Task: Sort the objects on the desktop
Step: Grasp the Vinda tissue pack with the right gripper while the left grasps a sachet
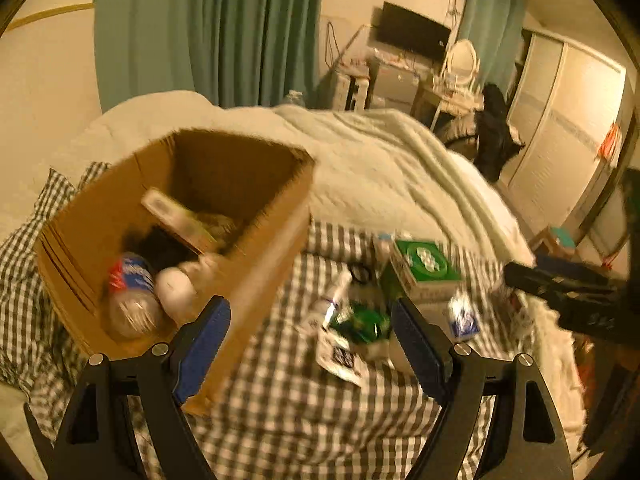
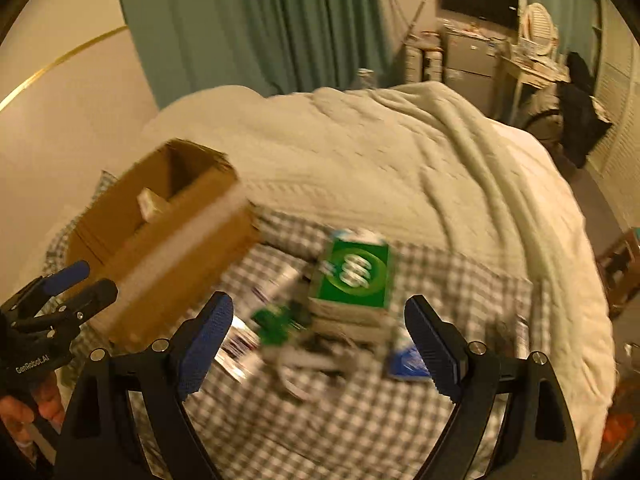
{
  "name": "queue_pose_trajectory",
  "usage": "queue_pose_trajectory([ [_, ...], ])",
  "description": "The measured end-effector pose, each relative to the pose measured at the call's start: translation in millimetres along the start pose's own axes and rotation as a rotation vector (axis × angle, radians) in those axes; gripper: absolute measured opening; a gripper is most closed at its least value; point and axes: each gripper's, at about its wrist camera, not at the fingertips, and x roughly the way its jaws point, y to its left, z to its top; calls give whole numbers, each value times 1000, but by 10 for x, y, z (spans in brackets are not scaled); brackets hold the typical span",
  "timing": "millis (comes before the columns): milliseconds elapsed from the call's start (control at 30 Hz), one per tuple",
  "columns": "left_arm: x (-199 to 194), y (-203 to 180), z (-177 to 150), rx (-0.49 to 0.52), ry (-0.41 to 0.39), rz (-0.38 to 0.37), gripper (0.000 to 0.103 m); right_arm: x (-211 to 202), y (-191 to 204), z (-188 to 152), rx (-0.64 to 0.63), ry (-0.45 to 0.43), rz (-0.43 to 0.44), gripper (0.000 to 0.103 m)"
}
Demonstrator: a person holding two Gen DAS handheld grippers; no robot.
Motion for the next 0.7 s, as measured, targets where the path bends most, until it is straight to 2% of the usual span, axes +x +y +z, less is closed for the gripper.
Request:
queue_pose_trajectory([
  [167, 324, -231, -292, 14, 96, 15, 86, -45, -292, -226, 19, 26, -30, 88],
  [267, 482, -246, -421, 9, 119, 34, 86, -3, -438, -351, 28, 47, -38, 88],
  [367, 648, -261, -501, 22, 139, 57, 86, 135, -579, -461, 38, 78, -49, 88],
  [500, 817, -263, -576, 25, 159, 47, 85, 361, -689, -566, 51, 130, -48, 88],
  [700, 1040, -243, -624, 25, 205, 28, 78, 721, -752, -604, 48, 179, -70, 88],
])
